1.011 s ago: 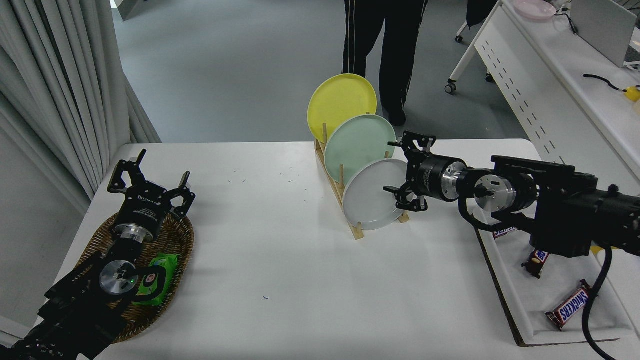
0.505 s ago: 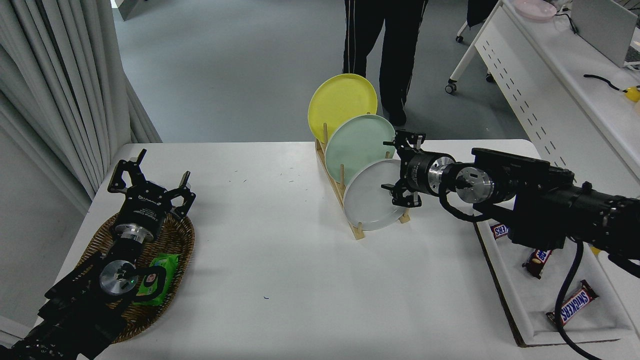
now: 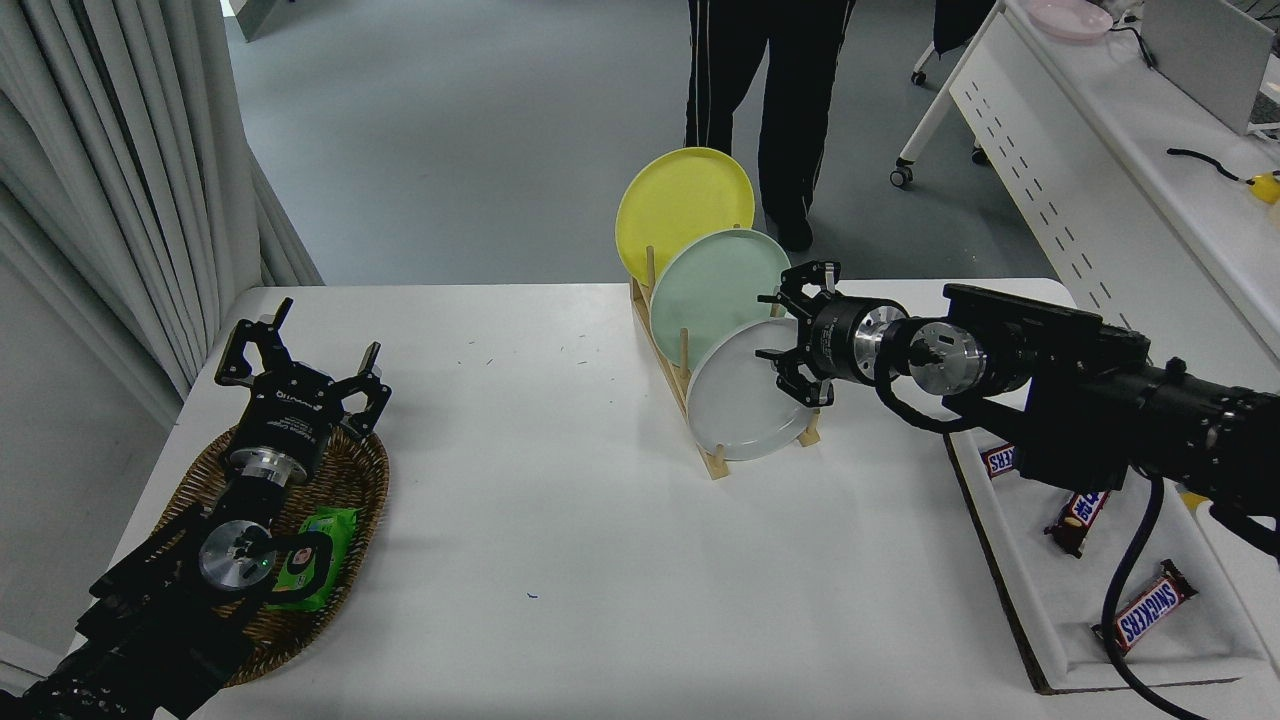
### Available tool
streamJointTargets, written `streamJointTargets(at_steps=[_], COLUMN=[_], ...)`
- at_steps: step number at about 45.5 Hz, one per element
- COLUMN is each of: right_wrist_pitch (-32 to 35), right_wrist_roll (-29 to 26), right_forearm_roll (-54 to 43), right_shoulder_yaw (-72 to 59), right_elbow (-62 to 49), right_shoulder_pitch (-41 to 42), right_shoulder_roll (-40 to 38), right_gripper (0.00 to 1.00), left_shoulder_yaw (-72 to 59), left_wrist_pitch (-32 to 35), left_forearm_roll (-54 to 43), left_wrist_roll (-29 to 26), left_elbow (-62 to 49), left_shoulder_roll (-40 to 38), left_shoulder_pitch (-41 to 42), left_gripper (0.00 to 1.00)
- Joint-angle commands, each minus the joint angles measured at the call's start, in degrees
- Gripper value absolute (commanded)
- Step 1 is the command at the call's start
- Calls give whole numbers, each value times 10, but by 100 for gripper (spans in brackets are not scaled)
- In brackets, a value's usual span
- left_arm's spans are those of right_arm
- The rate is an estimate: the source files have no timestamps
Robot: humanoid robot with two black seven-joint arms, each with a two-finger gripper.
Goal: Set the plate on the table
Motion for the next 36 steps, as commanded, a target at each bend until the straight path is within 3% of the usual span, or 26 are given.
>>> streamJointTargets(at_steps=[1, 36], right_wrist_pitch=[0, 3], right_wrist_roll=[-11, -16], right_forearm_roll=[-2, -3], right_shoulder_yaw=[5, 24], right_elbow=[0, 0], right_shoulder_pitch=[1, -1], right_shoulder_roll=[-1, -5], right_gripper=[43, 35], left_shoulder_yaw=[0, 0], left_wrist_pitch=[0, 0], left_forearm_roll=[0, 0], left_wrist_roll=[0, 0], left_elbow=[0, 0], left_shoulder_roll=[0, 0], left_shoulder_pitch=[0, 0], left_gripper=[100, 100])
